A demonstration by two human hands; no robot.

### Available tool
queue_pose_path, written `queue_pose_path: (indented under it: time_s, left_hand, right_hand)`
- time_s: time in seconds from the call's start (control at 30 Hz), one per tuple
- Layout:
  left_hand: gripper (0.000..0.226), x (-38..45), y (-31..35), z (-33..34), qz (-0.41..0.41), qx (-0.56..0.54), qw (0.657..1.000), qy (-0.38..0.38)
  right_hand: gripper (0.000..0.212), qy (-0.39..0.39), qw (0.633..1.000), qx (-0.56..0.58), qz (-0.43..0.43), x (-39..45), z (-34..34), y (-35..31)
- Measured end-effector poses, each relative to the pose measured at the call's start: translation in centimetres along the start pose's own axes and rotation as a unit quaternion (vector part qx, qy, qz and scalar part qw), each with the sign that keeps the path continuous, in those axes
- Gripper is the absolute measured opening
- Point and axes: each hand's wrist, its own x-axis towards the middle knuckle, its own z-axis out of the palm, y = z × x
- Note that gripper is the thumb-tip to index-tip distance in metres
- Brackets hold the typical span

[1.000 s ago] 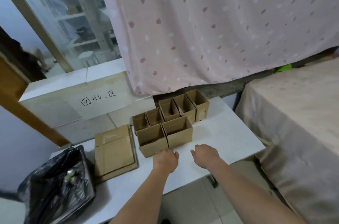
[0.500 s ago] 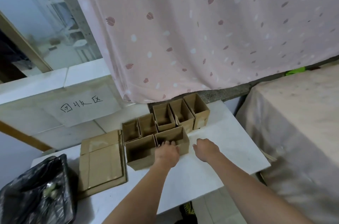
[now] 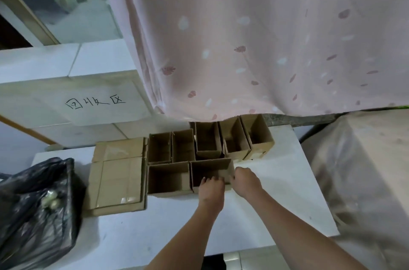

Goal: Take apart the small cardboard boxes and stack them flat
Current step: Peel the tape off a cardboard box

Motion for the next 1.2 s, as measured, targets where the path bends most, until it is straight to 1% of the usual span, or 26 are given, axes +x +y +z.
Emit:
queue_pose_path:
  time_s: [0.17, 0.27, 0.33, 0.4, 0.47, 0.53, 0.6, 0.63, 0.67, 0.7, 0.8, 0.87, 0.93, 1.0, 1.03, 1.1, 1.2]
  left_hand:
    - [0.028, 0.7, 0.6, 0.9, -0.025, -0.019, 0.999, -0.018]
    - [0.024, 0.5, 1.3, 1.2, -0.031, -0.028, 0.999, -0.018]
    - [0.021, 0.3, 1.9, 1.2, -0.035, -0.038, 0.999, -0.009]
    - [0.020, 0.2, 2.7, 1.0, -0.041, -0.062, 0.997, 0.006]
    - [0.022, 0.1, 3.9, 0.7, -0.050, -0.111, 0.992, 0.023]
    - [0.022, -0.1, 5.5, 0.3, -0.062, -0.166, 0.983, 0.037]
    - [0.022, -0.4, 7.4, 0.3, -0.080, -0.204, 0.975, 0.037]
    - [0.021, -0.7, 8.2, 0.3, -0.093, -0.221, 0.970, 0.033]
    - [0.020, -0.9, 9.1, 0.2, -0.107, -0.242, 0.964, 0.030]
    - [0.018, -1.1, 10.0, 0.1, -0.114, -0.265, 0.957, 0.026]
    - [0.016, -2.1, 12.6, -0.2, -0.102, -0.347, 0.932, 0.025]
    - [0.017, -2.9, 14.5, -0.2, -0.086, -0.425, 0.901, 0.029]
    - [0.027, -3.6, 16.1, -0.6, -0.066, -0.505, 0.861, 0.020]
    - [0.023, -4.0, 17.4, -0.9, -0.056, -0.553, 0.831, 0.000]
    - [0.020, -4.1, 17.9, -0.8, -0.050, -0.567, 0.822, -0.008]
    - [0.016, -4.2, 18.5, -0.6, -0.040, -0.581, 0.812, -0.020]
    - [0.019, -3.8, 19.1, -0.6, -0.048, -0.585, 0.809, -0.028]
  right_hand:
    - [0.012, -0.004, 0.999, 0.032, 0.013, 1.0, 0.2, 0.5]
    - [0.008, -0.004, 0.999, 0.044, 0.003, 1.0, 0.1, 1.0]
    - [0.016, -0.005, 0.999, 0.053, -0.009, 1.0, -0.4, 1.8]
    - [0.029, -0.003, 0.997, 0.072, -0.025, 1.0, -0.9, 3.2]
    - [0.035, -0.003, 0.994, 0.097, -0.044, 0.9, -1.6, 5.1]
    - [0.031, -0.010, 0.987, 0.138, -0.078, 0.8, -2.3, 7.4]
    - [0.020, -0.062, 0.974, 0.187, -0.114, 0.4, -3.0, 10.2]
    - [0.032, -0.102, 0.965, 0.203, -0.129, 0.2, -3.4, 11.9]
    - [0.048, -0.137, 0.958, 0.209, -0.142, 0.0, -4.0, 13.8]
    - [0.062, -0.155, 0.956, 0.200, -0.148, -0.1, -4.6, 15.7]
    - [0.089, -0.135, 0.965, 0.149, -0.167, -0.1, -6.5, 21.0]
    - [0.106, -0.122, 0.967, 0.120, -0.188, -0.1, -7.6, 23.5]
    - [0.120, -0.115, 0.966, 0.099, -0.207, 0.0, -8.3, 25.0]
    - [0.126, -0.120, 0.965, 0.071, -0.223, -0.1, -8.6, 26.0]
    - [0.125, -0.124, 0.964, 0.061, -0.227, -0.2, -8.7, 26.4]
    - [0.118, -0.114, 0.964, 0.062, -0.233, -0.1, -8.6, 27.2]
    - [0.111, -0.056, 0.965, 0.041, -0.254, 0.1, -8.4, 28.1]
